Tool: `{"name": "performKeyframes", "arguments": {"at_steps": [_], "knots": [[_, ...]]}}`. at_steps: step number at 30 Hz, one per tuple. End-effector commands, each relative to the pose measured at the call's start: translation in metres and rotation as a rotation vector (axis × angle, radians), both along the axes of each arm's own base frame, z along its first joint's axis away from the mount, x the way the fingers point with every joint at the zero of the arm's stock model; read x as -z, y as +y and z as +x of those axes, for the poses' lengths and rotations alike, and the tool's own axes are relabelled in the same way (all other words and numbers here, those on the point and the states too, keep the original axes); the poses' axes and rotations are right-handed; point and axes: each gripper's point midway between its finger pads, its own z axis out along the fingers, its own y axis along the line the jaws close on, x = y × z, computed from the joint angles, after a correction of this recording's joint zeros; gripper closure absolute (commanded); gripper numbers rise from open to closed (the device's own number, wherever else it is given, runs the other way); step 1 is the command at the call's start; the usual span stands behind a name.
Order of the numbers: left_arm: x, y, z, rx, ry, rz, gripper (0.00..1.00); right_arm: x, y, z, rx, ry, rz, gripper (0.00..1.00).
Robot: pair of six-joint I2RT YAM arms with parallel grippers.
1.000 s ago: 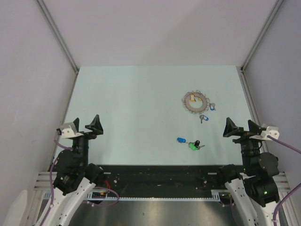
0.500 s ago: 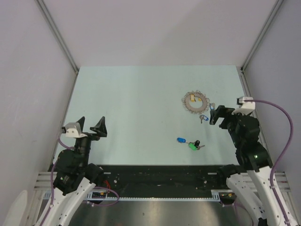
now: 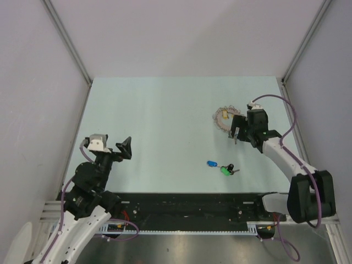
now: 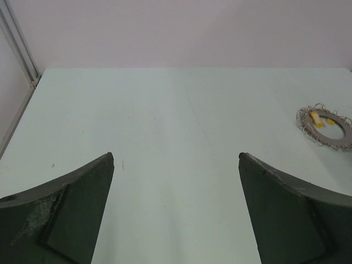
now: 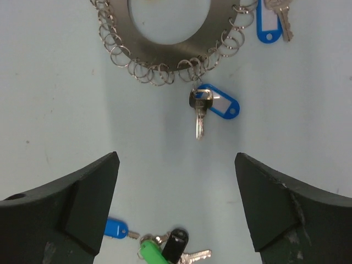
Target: Put the keys on the keyring
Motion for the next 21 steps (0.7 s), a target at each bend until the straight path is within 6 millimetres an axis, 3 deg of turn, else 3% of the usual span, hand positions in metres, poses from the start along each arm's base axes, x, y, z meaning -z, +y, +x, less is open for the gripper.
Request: {"name": "performKeyframes", "arguments": {"at_steps": [1, 2, 3, 5, 6, 8, 10, 16, 21], "knots": [[-0.011, 0.0, 0.0, 0.008, -0.011, 0.016, 0.0, -0.02, 0.016, 0.056, -0.031, -0.146, 0.057, 0.13], [-0.01, 0.0, 0.0, 0.008, -0.008, 0.022, 0.0, -0.004, 0.015, 0.062, -0.03, -0.117, 0.041, 0.16], [-0.009, 0.0, 0.0, 0.008, -0.005, 0.025, 0.0, 0.0, 0.017, 0.067, -0.047, -0.123, 0.027, 0.26], [-0.008, 0.0, 0.001, 0.006, 0.0, 0.031, 0.0, 0.004, 0.017, 0.081, -0.051, -0.141, 0.012, 0.35], [-0.009, 0.0, 0.001, 0.006, -0.003, 0.031, 0.0, 0.018, 0.016, 0.084, -0.052, -0.108, -0.006, 0.4], [-0.008, 0.0, 0.002, 0.004, 0.001, 0.036, 0.0, 0.018, 0.019, 0.099, -0.071, -0.133, -0.019, 0.44], [-0.006, 0.0, 0.003, 0.001, 0.003, 0.041, 0.0, 0.032, 0.02, 0.106, -0.086, -0.104, -0.036, 0.5], [-0.004, -0.002, 0.004, 0.007, 0.012, 0.049, 0.0, 0.05, 0.021, 0.125, -0.091, -0.053, -0.056, 0.59], [-0.004, -0.002, 0.004, 0.008, 0.015, 0.055, 0.0, 0.067, 0.023, 0.118, -0.102, 0.044, -0.07, 0.63]]}}
